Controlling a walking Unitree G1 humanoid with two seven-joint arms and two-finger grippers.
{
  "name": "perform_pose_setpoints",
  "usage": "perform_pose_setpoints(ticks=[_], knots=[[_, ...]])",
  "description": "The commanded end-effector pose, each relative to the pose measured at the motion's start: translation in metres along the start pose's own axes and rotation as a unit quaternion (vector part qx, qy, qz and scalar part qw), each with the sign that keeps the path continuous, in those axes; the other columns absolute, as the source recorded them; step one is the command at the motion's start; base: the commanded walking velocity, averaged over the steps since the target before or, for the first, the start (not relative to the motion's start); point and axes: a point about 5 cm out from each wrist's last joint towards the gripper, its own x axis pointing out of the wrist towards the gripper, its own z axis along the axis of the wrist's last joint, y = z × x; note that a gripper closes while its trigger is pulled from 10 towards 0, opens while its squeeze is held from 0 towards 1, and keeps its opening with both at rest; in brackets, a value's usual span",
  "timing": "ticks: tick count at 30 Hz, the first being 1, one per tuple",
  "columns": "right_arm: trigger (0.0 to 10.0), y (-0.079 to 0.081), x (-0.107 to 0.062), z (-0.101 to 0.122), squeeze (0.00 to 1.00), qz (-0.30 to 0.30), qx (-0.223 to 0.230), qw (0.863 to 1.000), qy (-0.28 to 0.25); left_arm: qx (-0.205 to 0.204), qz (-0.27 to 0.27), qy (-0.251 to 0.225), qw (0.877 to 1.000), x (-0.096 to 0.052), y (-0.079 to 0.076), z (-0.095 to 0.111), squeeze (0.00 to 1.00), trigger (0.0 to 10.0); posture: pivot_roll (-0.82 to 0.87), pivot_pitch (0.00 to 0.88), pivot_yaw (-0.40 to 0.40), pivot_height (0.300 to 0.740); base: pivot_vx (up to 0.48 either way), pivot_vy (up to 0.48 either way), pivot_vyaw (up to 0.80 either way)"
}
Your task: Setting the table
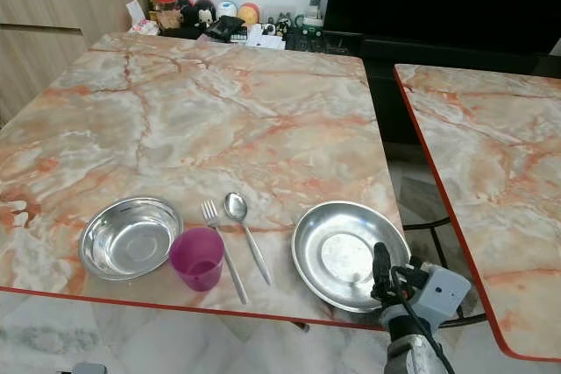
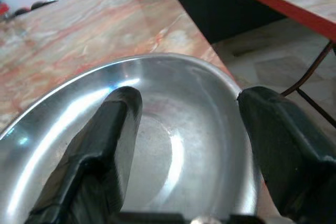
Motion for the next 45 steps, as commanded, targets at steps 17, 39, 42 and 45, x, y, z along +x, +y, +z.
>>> perform_pose_setpoints(ticks=[17, 39, 42, 45], knots=[[10.0, -0.016, -0.015, 0.008, 0.00, -0.028, 0.060, 0.998, 0.011, 0.020, -0.008, 0.008, 1.000, -0.004, 0.001, -0.008, 0.00, 10.0, 0.05, 0.069, -0.080, 0.740, 0.000, 0.000, 0.00], [10.0, -0.041, -0.016, 0.033, 0.00, 0.192, -0.021, 0.977, 0.096, 0.018, -0.006, 0.000, 1.000, -0.001, -0.001, -0.002, 0.00, 10.0, 0.05, 0.145, -0.092, 0.740, 0.000, 0.000, 0.00], [10.0, -0.044, -0.014, 0.035, 0.00, 0.181, -0.017, 0.979, 0.088, 0.021, -0.007, 0.000, 1.000, -0.001, -0.001, -0.002, 0.00, 10.0, 0.05, 0.148, -0.090, 0.740, 0.000, 0.000, 0.00], [10.0, -0.051, -0.009, 0.038, 0.00, 0.145, 0.010, 0.987, 0.068, 0.022, -0.006, 0.001, 1.000, -0.002, 0.001, -0.003, 0.00, 10.0, 0.05, 0.150, -0.089, 0.740, 0.000, 0.000, 0.00]])
